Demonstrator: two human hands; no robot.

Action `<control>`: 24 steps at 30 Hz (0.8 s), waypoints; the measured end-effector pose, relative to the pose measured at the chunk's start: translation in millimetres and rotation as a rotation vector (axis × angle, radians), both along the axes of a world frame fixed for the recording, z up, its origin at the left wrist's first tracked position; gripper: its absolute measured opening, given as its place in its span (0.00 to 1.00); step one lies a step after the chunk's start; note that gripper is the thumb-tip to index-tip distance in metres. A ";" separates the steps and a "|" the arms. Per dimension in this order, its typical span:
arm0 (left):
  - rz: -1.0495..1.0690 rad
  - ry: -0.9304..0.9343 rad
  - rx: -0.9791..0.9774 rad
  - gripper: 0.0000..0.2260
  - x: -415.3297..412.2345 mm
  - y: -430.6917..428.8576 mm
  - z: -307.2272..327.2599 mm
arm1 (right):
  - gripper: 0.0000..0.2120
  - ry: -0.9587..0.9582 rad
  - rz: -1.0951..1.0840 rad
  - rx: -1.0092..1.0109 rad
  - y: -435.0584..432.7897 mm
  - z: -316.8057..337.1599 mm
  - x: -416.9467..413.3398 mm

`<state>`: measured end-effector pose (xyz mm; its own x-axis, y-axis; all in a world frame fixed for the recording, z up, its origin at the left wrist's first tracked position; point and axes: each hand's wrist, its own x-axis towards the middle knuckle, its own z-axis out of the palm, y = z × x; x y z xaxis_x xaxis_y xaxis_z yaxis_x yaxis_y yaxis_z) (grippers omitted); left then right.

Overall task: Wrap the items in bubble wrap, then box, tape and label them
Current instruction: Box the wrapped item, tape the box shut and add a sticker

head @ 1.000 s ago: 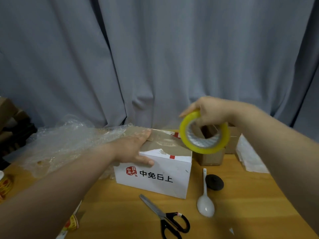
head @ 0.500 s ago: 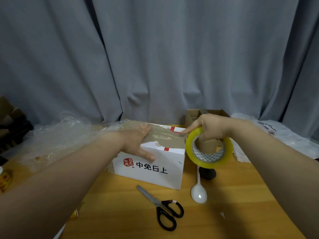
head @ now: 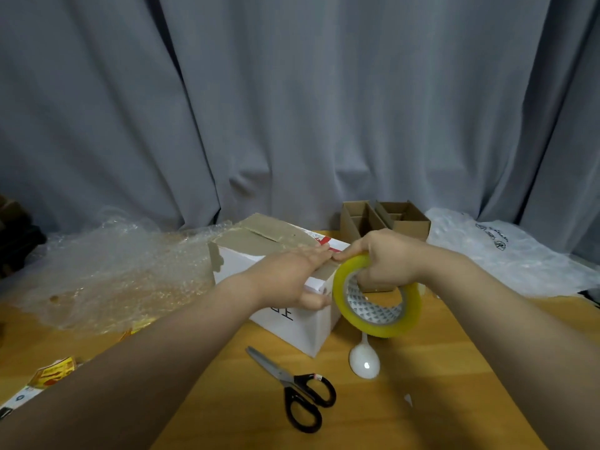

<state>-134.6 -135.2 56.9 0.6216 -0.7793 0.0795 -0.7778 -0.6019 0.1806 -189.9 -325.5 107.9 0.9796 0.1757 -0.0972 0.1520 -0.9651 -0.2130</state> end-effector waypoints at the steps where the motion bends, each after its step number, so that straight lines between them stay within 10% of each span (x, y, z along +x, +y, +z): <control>1: -0.012 0.001 -0.005 0.37 3.4 3.5 -0.7 | 0.22 0.007 -0.006 0.013 4.4 -0.6 -1.1; 11: 0.040 -0.057 0.268 0.31 28.5 49.4 14.2 | 0.27 0.195 -0.003 0.279 66.8 -2.5 -5.8; 15: 0.205 -0.078 -0.029 0.24 21.3 67.3 -1.0 | 0.34 0.235 0.017 0.443 76.3 -9.6 -5.5; 19: 0.480 0.522 -0.718 0.08 -8.1 73.9 1.4 | 0.24 0.178 -0.011 0.630 77.1 -18.2 -2.0; 24: 0.599 1.075 -0.963 0.23 -26.4 80.8 10.5 | 0.22 0.159 -0.045 0.720 105.3 -25.7 7.4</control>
<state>-161.0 -54.4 67.4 0.9016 -0.3257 -0.2846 0.2663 -0.1004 0.9586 -182.5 -220.2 82.2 0.9711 0.2096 -0.1144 0.0300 -0.5823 -0.8124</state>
